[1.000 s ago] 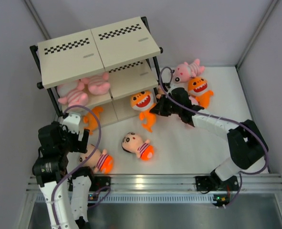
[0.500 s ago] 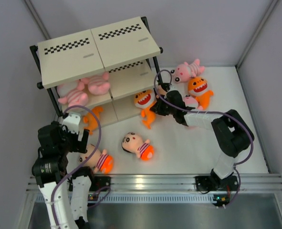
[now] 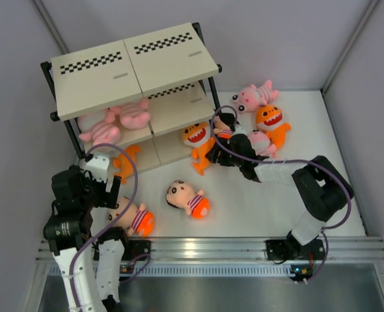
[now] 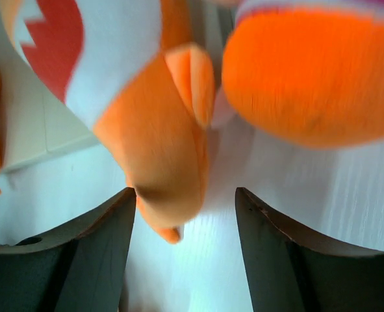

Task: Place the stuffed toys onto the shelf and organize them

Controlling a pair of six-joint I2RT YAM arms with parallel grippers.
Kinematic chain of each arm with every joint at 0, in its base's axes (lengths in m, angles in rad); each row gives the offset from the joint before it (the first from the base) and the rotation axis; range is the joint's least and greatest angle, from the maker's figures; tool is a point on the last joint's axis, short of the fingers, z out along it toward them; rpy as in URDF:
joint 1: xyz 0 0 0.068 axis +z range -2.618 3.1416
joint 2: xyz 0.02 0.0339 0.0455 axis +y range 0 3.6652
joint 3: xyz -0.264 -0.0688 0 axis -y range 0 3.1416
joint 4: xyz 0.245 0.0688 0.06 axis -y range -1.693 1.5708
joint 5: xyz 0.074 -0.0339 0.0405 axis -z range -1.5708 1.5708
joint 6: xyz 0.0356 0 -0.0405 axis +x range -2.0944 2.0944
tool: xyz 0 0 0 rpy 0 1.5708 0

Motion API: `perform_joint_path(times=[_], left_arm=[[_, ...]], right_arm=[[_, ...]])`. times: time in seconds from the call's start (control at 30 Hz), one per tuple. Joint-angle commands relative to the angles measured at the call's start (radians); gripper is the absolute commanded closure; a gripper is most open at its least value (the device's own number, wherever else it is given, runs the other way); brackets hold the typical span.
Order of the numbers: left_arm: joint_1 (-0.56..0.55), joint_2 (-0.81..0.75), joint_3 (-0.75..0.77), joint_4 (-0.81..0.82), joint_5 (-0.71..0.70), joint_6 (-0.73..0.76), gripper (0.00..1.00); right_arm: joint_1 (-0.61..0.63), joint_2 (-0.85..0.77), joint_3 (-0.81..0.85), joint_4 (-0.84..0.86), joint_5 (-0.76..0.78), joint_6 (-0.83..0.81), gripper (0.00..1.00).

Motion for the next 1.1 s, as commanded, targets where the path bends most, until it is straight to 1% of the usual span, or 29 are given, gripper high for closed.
perform_joint_path(times=[0.0,0.03,0.13,0.23,0.33,0.4,0.5,0.53,0.57,0.6,0.63,0.73,0.83,0.9,0.97,1.07], left_arm=[[-0.003,-0.01,-0.003,0.005,0.006,0.015,0.02],[-0.003,-0.01,-0.005,0.004,0.012,0.017,0.02],[-0.003,-0.008,-0.003,0.005,0.006,0.015,0.02],[-0.004,-0.008,-0.001,0.004,0.0,0.015,0.02],[-0.003,-0.007,0.003,0.005,-0.002,0.012,0.02],[-0.003,-0.007,0.006,0.004,0.0,0.012,0.02],[-0.003,-0.008,0.002,0.001,0.004,0.011,0.02],[-0.003,-0.007,0.0,-0.001,0.006,0.011,0.02],[-0.003,-0.007,-0.001,0.001,0.004,0.011,0.02],[-0.003,-0.007,-0.001,-0.001,0.003,0.011,0.02],[-0.003,-0.007,-0.003,0.001,0.003,0.012,0.02],[-0.004,-0.005,-0.009,0.001,0.001,0.014,0.02],[-0.003,-0.007,-0.017,-0.001,0.001,0.015,0.02],[-0.003,-0.004,-0.018,0.001,0.004,0.018,0.02],[-0.003,-0.005,-0.018,0.001,0.007,0.018,0.02],[-0.003,-0.001,-0.018,-0.001,0.011,0.021,0.02]], right_arm=[[0.067,-0.075,-0.084,0.094,0.04,-0.017,0.37],[0.075,-0.072,-0.106,0.134,0.025,-0.018,0.37],[0.11,-0.052,-0.12,0.142,0.026,0.005,0.38],[0.124,-0.004,-0.149,0.226,0.037,0.058,0.39],[0.122,0.058,-0.129,0.25,0.073,0.092,0.43],[0.122,0.091,-0.123,0.28,0.1,0.118,0.48],[0.122,0.12,-0.114,0.314,0.12,0.133,0.64],[0.121,0.125,-0.103,0.314,0.127,0.134,0.71],[0.119,0.123,-0.097,0.311,0.133,0.127,0.84],[0.119,0.119,-0.088,0.294,0.141,0.117,0.91],[0.122,0.114,-0.066,0.28,0.14,0.101,1.0],[0.124,0.07,-0.042,0.248,0.137,0.013,1.0],[0.124,0.033,-0.01,0.244,0.085,-0.061,1.0],[0.124,0.037,0.018,0.23,0.03,-0.089,1.0],[0.122,0.055,0.061,0.196,0.025,-0.126,1.0],[0.118,0.092,0.113,0.158,-0.044,-0.173,1.0]])
